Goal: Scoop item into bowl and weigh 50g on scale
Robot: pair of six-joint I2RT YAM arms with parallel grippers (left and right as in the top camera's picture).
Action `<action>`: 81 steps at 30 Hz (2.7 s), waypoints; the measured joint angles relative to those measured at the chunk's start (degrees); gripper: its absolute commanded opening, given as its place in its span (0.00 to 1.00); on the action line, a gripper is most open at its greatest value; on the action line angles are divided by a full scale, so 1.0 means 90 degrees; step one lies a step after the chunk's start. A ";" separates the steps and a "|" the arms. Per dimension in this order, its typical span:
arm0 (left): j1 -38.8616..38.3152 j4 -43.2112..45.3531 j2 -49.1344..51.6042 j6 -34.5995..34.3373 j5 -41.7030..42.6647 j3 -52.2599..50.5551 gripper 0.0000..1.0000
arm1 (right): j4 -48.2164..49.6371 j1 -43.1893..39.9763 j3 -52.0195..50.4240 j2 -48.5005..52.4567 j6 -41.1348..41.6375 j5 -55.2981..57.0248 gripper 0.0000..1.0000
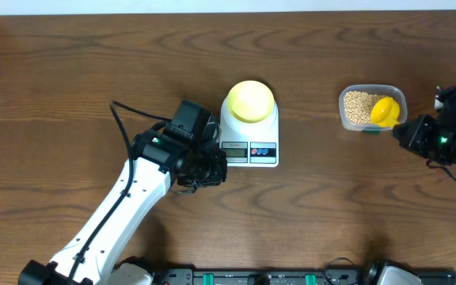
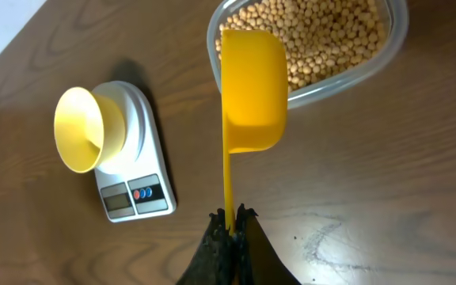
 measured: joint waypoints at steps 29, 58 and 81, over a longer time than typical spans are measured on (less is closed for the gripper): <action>-0.0403 0.0250 -0.1447 0.0828 -0.0527 0.0007 0.07 | 0.0262 0.0413 0.0000 -0.0121 -0.0340 -0.0002 0.01; -0.0498 0.0216 0.0559 0.1333 -0.0372 0.1090 0.07 | -0.0075 0.1268 0.0413 -0.0136 -0.0338 0.0646 0.01; -0.1421 0.1562 0.2603 0.1171 -0.1892 0.1166 0.07 | -0.0090 0.1268 0.0413 -0.0136 -0.0335 0.0670 0.01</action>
